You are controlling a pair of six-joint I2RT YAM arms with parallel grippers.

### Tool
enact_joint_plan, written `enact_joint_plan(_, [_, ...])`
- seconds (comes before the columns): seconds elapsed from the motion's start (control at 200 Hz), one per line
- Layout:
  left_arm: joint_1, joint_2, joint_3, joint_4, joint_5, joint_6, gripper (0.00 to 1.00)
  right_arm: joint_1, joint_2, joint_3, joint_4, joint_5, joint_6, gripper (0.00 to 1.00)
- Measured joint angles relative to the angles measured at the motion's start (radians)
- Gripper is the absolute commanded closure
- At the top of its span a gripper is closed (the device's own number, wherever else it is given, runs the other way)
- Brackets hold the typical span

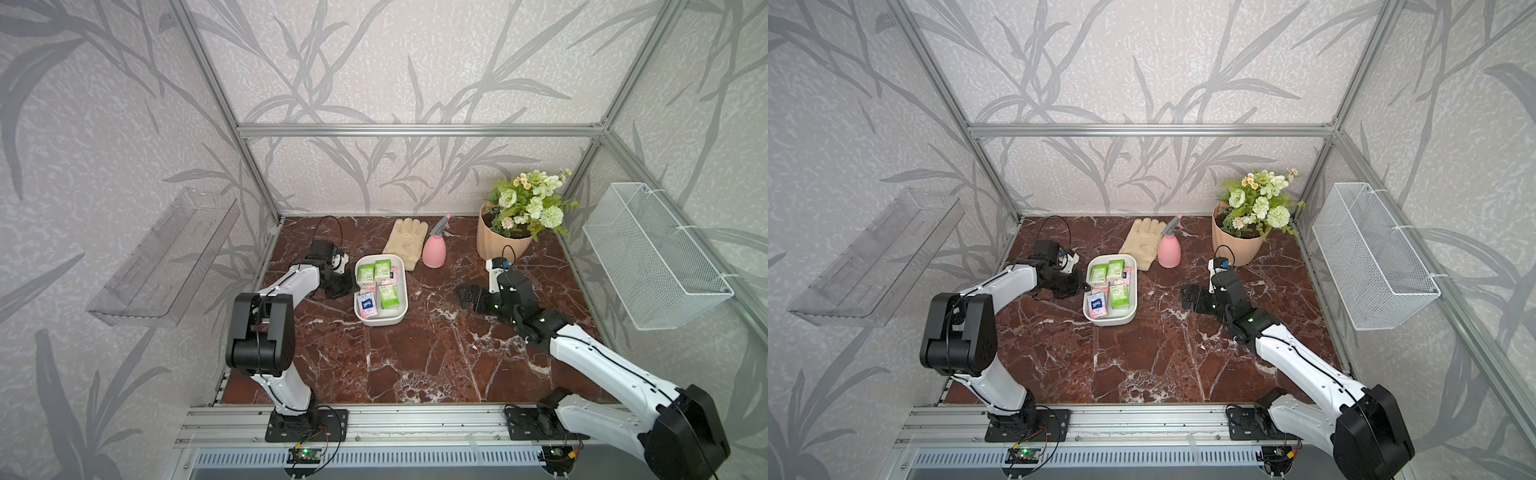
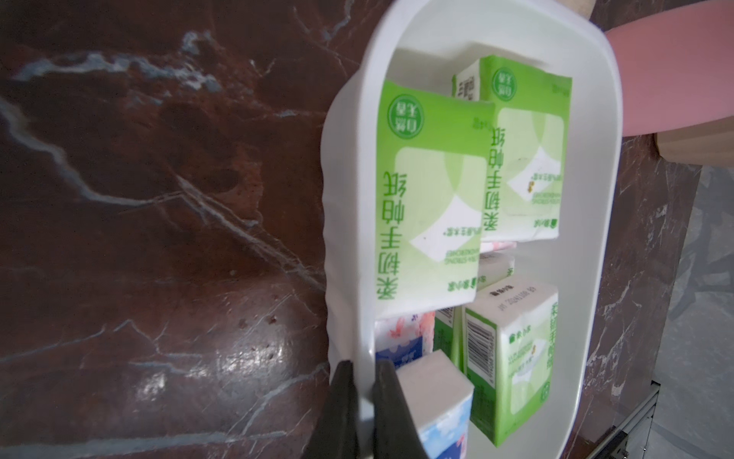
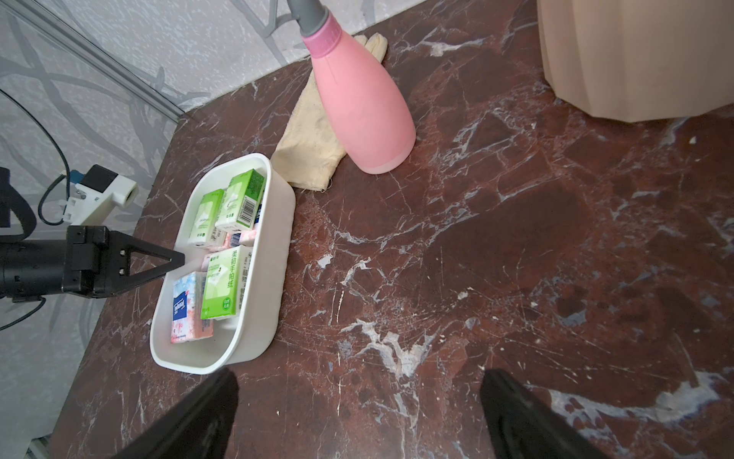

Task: Take the pocket tissues out of the storage box
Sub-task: Move the storage box to the center of the board.

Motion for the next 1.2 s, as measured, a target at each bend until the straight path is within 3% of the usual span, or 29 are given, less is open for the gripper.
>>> enact_joint_plan(0.695, [-0.315, 0.043, 0.018, 0.152, -0.085, -0.294, 1.00, 0.006, 0.069, 0.001, 0.023, 0.041, 0.049, 0.01])
enact_joint_plan(0.805, [-0.341, 0.068, 0.042, 0.172, -0.087, -0.316, 0.93, 0.006, 0.078, 0.012, 0.016, 0.042, 0.052, 0.01])
enact_joint_plan(1.2, [-0.345, 0.029, 0.077, 0.094, -0.169, -0.278, 0.48, 0.011, 0.077, 0.044, -0.046, 0.078, 0.054, 0.01])
